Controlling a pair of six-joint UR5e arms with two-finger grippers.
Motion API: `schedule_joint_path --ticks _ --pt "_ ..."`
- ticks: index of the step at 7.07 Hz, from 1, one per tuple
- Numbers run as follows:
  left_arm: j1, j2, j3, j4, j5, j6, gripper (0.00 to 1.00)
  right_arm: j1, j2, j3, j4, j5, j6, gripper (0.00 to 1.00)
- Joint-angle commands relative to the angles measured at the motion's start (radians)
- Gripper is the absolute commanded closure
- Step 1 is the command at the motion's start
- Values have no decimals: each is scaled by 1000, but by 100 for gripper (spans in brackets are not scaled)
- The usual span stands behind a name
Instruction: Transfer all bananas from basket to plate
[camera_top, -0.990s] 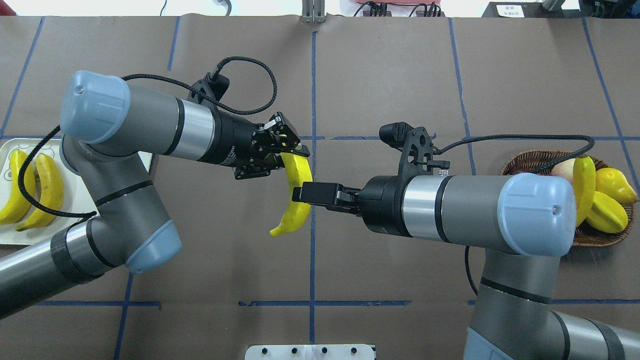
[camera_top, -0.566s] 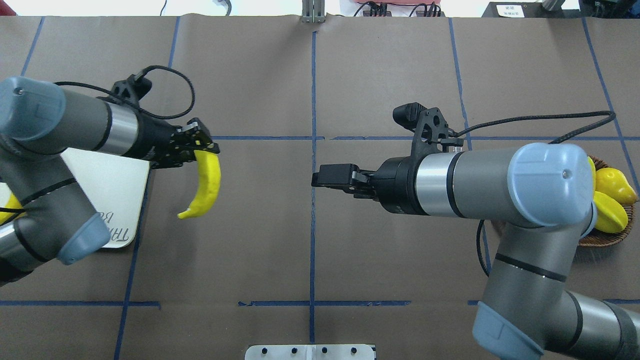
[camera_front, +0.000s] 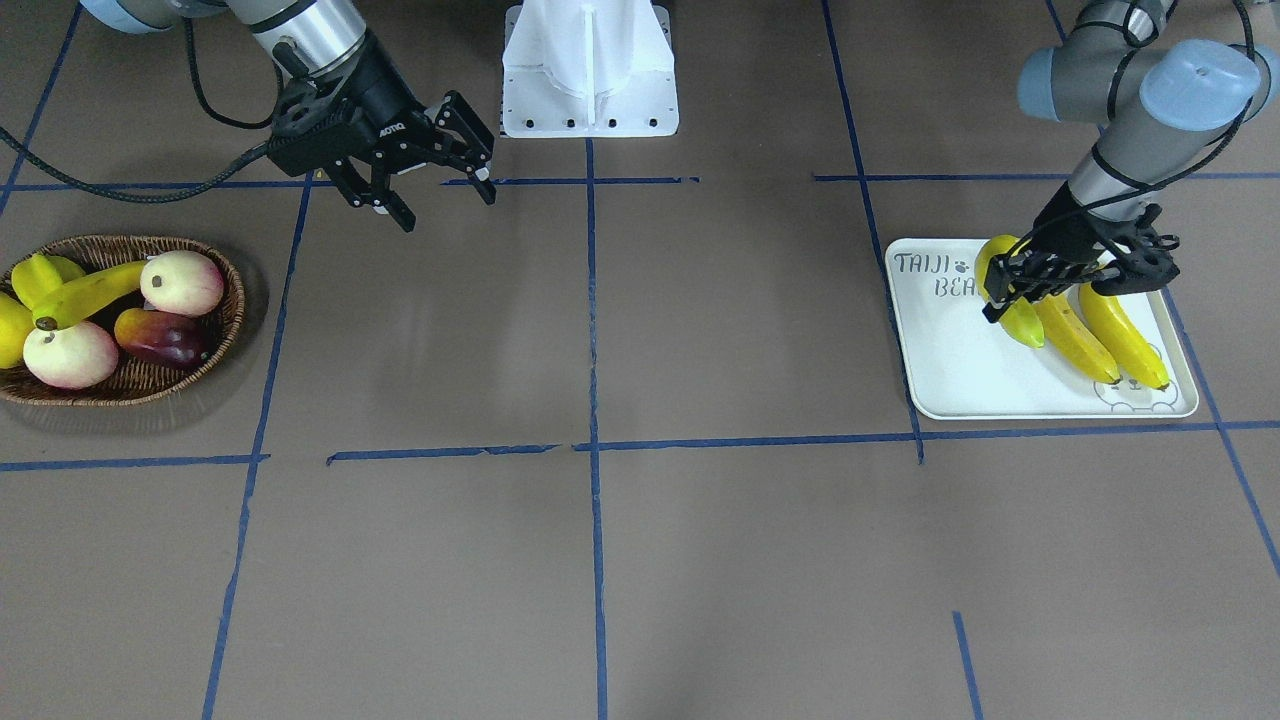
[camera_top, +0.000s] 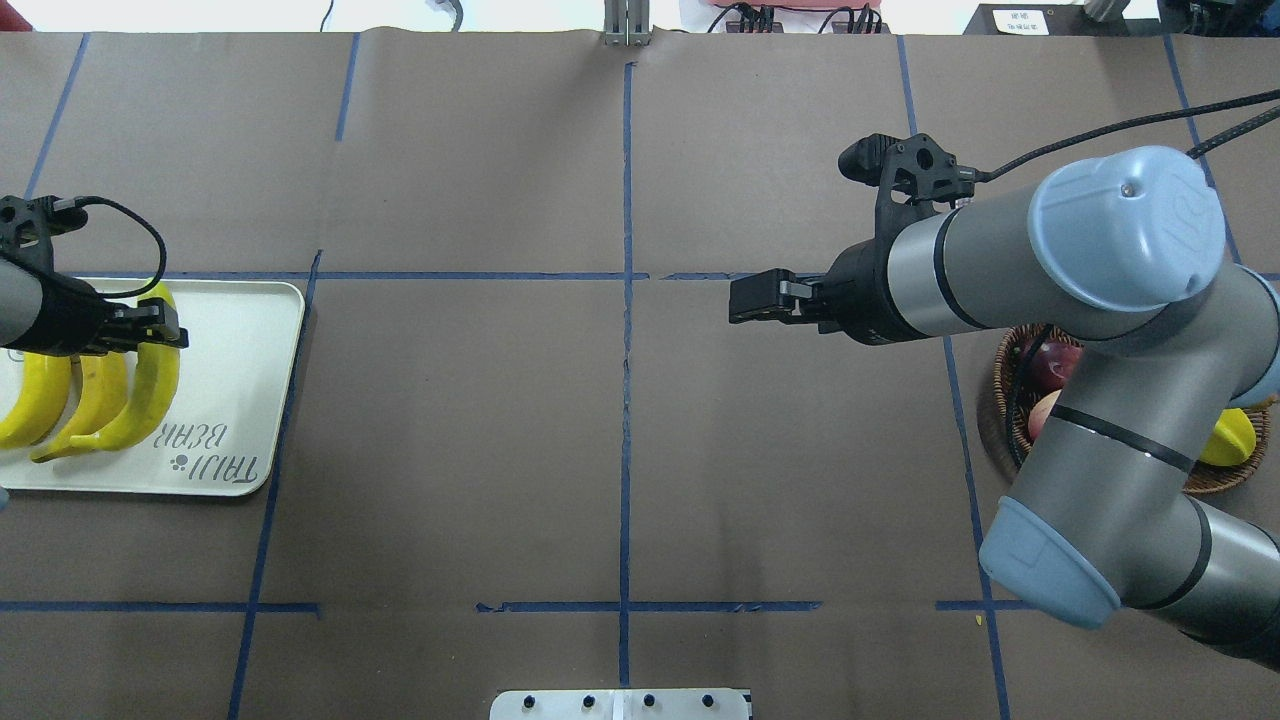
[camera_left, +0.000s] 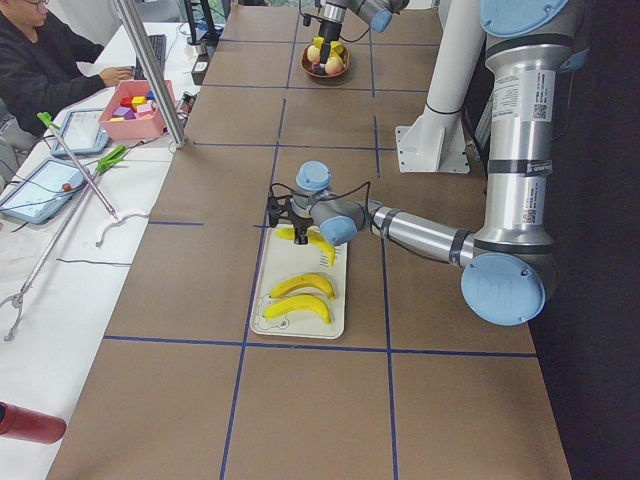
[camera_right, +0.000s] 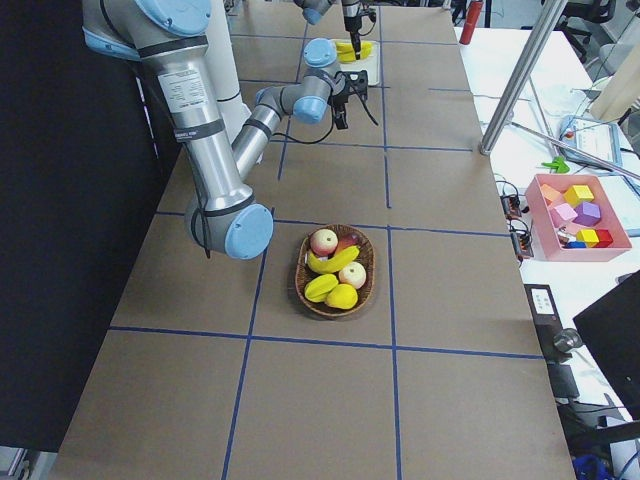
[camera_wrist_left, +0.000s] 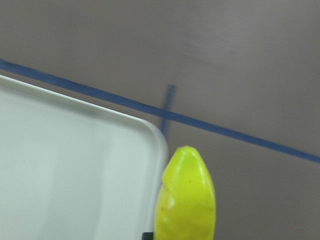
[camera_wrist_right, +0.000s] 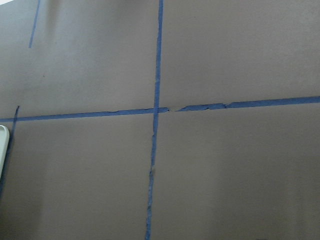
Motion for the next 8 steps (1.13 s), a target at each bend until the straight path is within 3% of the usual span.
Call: schedule_joint_path --ticks 1,2,5,8 --pt "-7 30 12 8 9 24 84 13 -1 -1 -28 -1 -40 0" --pt "-7 27 22 8 9 24 2 19 -4 -1 -28 2 -40 0" --pt "-9 -4 -11 87 -5 16 0 50 -37 0 -28 13 -46 0" --pt "-31 -124 -94 289 -54 12 0 179 -222 8 -13 156 -270 0"
